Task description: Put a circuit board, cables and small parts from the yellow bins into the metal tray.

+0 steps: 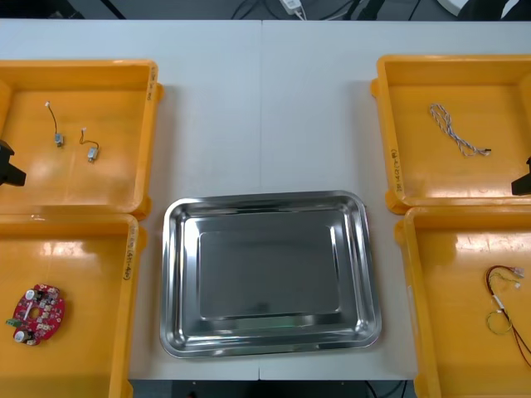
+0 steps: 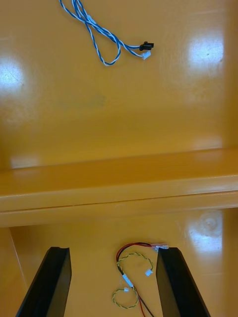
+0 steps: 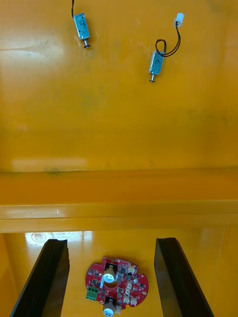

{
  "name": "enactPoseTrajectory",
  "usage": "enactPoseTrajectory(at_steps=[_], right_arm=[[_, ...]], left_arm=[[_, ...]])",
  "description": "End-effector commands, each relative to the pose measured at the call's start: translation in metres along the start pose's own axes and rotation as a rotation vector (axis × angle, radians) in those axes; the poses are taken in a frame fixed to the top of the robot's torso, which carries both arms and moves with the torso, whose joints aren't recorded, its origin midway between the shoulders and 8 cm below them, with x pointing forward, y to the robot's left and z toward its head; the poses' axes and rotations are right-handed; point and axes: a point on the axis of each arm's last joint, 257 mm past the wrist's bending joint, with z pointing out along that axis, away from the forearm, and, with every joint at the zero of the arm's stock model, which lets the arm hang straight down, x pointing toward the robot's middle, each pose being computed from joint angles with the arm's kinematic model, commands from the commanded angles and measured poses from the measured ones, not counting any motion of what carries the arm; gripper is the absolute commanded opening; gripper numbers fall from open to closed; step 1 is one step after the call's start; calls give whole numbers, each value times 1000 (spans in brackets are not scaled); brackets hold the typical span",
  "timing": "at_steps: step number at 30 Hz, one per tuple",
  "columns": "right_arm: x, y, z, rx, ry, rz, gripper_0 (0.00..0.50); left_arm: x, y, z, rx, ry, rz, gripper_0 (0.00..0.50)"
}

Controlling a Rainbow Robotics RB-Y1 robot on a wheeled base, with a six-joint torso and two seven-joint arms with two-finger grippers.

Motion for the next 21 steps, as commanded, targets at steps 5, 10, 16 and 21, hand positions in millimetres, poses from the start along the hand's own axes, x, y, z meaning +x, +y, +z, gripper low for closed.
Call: enactPoseTrajectory(at_steps=[5,10,16,21], right_arm=[[-11,-4,-14,15,-47,2,500],[-11,-4,-14,15,-47,2,500],[-11,-4,-14,15,-47,2,500],[-11,-4,-14,15,-47,2,500]], left_arm=[[-21,-2,-24,-7,-71,95,500],[-21,-2,-24,-7,-71,95,500],[-21,-2,-24,-7,-71,95,500],[-21,-2,-24,-7,-71,95,500]])
